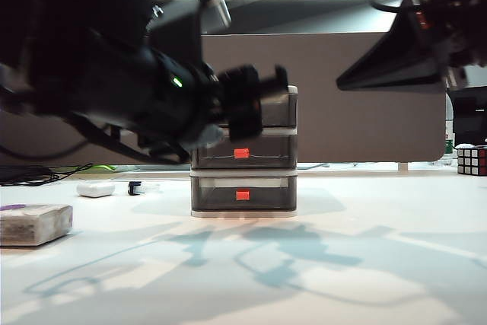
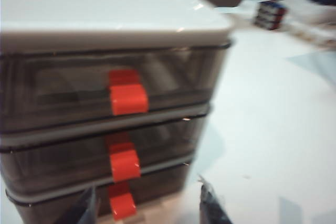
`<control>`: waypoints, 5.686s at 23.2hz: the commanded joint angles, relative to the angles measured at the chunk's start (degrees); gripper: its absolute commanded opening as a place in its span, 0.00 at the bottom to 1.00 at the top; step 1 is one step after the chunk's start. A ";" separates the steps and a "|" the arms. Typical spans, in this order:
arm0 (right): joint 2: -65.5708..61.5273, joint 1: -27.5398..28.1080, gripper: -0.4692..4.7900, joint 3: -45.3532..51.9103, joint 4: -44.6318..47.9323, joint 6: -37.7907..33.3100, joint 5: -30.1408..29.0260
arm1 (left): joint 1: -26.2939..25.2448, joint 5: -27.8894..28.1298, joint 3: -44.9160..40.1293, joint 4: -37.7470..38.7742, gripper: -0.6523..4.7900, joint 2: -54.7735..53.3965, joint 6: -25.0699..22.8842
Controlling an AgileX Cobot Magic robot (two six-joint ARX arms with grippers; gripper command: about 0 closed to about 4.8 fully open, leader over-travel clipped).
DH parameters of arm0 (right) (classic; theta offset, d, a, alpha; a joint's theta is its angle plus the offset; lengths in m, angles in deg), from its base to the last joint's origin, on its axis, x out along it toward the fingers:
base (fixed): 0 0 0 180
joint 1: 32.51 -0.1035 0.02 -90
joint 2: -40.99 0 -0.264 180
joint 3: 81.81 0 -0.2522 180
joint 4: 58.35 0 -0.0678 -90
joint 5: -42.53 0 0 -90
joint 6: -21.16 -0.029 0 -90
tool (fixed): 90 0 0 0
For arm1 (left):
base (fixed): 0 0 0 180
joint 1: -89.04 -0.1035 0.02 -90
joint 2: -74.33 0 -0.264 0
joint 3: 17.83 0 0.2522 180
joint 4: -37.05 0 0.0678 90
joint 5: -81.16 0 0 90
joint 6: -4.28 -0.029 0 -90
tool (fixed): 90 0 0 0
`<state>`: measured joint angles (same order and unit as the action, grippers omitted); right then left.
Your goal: Open the second layer of the drawer on the table, pick up a pack of napkins on the table and put it in, and finally close the drawer.
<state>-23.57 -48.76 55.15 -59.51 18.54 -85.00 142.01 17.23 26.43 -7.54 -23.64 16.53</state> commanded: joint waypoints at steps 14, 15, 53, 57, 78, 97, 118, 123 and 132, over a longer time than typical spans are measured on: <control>-14.82 -0.09 0.08 -8.66 7.41 3.06 -5.53 | 0.74 12.31 9.86 -0.42 0.56 -11.74 5.55; -15.34 -0.09 0.08 -9.03 7.45 3.06 -6.14 | 0.74 12.76 10.27 -0.28 0.56 -11.85 5.53; -16.06 -0.17 0.08 -10.25 9.53 3.04 -6.29 | -1.05 11.26 13.29 0.61 0.43 -12.92 3.30; -16.06 -0.17 0.08 -10.23 9.53 3.04 -6.32 | -1.11 11.43 13.81 1.33 0.43 -12.92 2.69; -16.06 -0.20 0.08 -10.23 9.53 3.06 -6.21 | -2.75 11.21 14.03 1.64 0.43 -13.97 2.99; -16.06 -0.20 0.08 -10.23 9.53 3.08 -6.16 | -2.75 11.19 14.03 -0.04 0.23 -14.16 2.97; -32.44 -3.63 0.08 -22.45 13.07 2.64 -5.79 | -2.27 11.21 13.99 0.42 0.11 -14.53 3.17; -33.20 -3.63 0.08 -23.45 12.96 2.67 -4.42 | -1.64 11.23 13.92 0.50 0.11 -14.51 3.17; -33.18 -3.52 0.08 -23.52 13.27 2.69 -0.63 | 0.79 13.00 13.86 0.63 0.11 -14.43 3.17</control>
<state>-57.03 -52.28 31.89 -47.16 21.21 -86.73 142.25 30.25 40.25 -6.90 -38.11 19.53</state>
